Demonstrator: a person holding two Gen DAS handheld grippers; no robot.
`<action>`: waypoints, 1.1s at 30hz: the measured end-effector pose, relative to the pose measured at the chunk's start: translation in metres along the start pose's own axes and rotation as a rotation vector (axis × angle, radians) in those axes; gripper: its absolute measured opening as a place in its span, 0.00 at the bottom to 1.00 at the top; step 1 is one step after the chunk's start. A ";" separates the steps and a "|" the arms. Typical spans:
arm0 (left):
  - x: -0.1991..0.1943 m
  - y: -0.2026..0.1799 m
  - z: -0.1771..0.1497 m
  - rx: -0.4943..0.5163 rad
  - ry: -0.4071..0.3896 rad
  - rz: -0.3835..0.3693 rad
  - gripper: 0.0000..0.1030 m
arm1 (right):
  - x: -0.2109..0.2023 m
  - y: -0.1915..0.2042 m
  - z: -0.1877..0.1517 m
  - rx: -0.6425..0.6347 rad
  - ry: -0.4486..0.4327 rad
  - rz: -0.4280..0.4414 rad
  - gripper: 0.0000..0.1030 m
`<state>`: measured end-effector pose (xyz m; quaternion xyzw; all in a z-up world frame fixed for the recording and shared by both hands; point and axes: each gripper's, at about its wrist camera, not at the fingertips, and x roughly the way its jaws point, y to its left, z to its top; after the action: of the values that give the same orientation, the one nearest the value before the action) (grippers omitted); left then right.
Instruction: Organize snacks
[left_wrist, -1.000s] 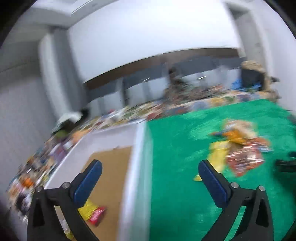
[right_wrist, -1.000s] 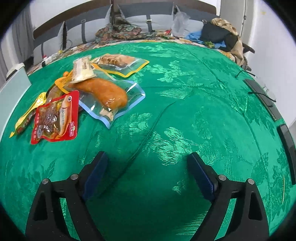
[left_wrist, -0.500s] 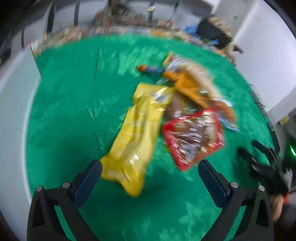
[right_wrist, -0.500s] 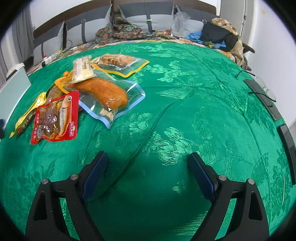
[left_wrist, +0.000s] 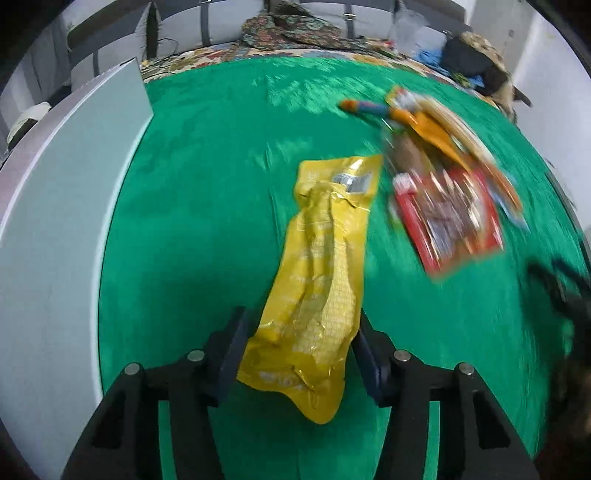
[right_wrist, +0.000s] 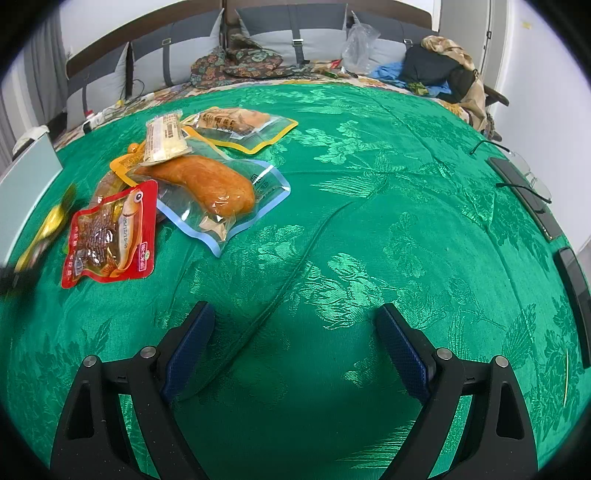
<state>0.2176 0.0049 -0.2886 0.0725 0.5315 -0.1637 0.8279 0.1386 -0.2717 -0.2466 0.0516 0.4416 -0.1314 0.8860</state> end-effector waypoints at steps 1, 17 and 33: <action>-0.006 -0.001 -0.011 0.004 0.002 -0.015 0.67 | 0.000 0.000 0.000 0.000 0.000 0.000 0.89; -0.005 -0.014 -0.032 0.026 -0.070 0.036 1.00 | 0.001 0.001 0.000 0.002 0.000 0.006 0.90; 0.048 -0.008 0.071 0.021 -0.179 0.035 1.00 | 0.031 0.022 0.037 0.025 0.005 -0.019 0.93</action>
<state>0.2940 -0.0331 -0.3011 0.0753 0.4525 -0.1606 0.8739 0.1911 -0.2641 -0.2497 0.0588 0.4427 -0.1450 0.8829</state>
